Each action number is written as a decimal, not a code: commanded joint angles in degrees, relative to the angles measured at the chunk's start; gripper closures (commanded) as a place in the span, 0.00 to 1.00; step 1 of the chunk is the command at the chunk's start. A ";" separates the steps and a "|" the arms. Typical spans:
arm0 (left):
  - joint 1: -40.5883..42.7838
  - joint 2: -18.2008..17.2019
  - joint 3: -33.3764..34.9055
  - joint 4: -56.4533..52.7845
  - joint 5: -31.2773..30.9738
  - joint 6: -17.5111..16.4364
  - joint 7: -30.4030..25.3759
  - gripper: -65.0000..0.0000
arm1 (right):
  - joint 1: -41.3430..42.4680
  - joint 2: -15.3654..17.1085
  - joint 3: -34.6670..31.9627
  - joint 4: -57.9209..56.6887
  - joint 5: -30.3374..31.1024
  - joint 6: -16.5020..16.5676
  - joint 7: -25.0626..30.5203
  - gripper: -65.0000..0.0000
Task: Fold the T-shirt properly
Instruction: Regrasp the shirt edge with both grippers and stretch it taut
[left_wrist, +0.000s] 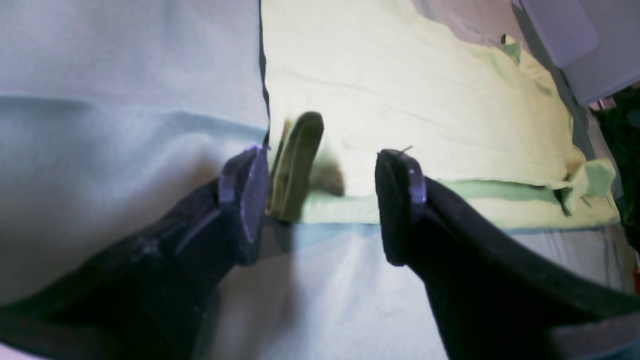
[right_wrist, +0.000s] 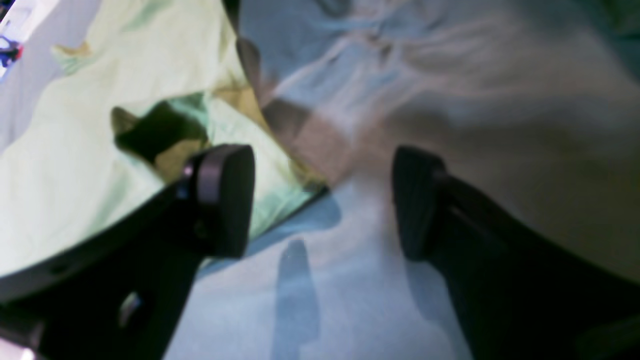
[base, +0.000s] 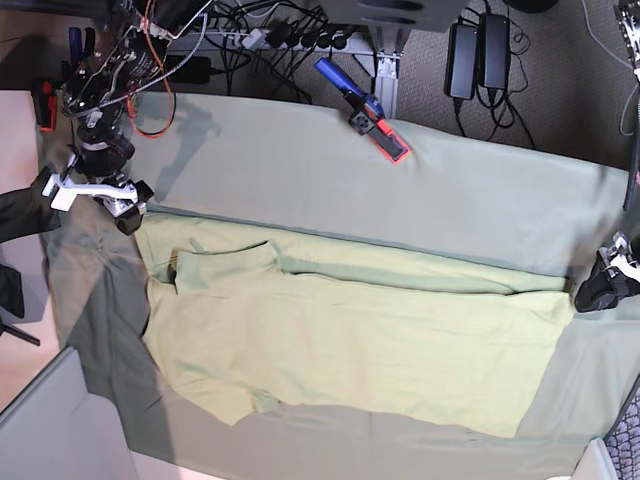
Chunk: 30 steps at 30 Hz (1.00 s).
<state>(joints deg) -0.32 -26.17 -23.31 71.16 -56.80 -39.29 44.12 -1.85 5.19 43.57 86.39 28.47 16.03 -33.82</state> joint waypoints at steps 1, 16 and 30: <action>-0.42 -1.14 -0.39 0.96 -1.29 -0.71 -1.22 0.43 | 1.27 0.70 -0.07 -0.31 0.74 2.16 1.44 0.34; 0.66 -0.33 -0.37 0.87 -0.96 -0.71 -1.46 0.43 | 7.87 -0.39 -8.74 -11.50 4.15 2.23 0.57 0.59; -4.28 3.61 1.55 -7.37 4.79 1.14 -6.58 0.38 | 7.82 -2.34 -9.16 -11.50 4.15 2.34 0.35 1.00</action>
<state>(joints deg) -3.55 -21.89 -21.74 62.98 -50.83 -37.76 38.11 5.41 2.50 34.46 74.28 32.38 16.10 -32.91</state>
